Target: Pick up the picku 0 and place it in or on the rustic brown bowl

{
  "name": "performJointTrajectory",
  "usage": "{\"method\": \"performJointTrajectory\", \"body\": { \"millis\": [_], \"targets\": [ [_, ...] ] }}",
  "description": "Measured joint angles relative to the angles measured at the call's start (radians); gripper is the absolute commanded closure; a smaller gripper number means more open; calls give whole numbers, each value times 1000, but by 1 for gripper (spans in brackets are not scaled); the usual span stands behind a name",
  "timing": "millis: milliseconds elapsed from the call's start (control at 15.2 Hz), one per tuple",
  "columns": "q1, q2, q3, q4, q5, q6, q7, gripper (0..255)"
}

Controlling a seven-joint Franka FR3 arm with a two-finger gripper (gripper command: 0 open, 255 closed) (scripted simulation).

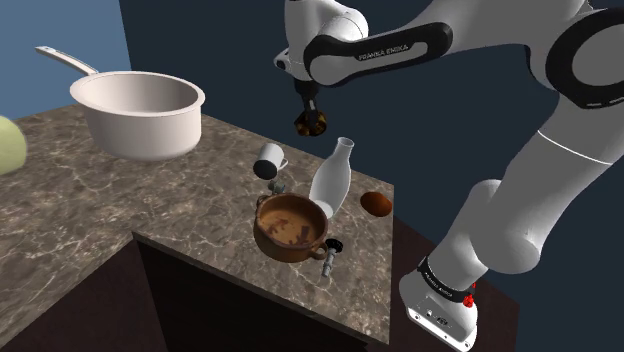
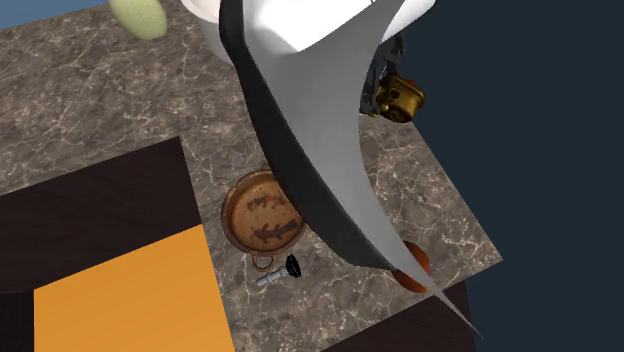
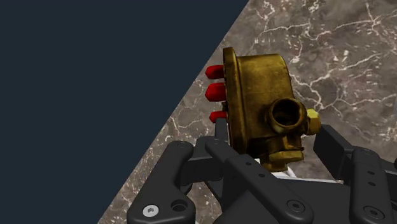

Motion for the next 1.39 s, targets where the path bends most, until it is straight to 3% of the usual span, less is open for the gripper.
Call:
{"method": "performJointTrajectory", "body": {
  "millis": [594, 1386],
  "targets": [
    [102, -131, 111, -108, 45, -107, 167, 255],
    [240, -161, 281, -84, 149, -264, 401, 255]
  ]
}}
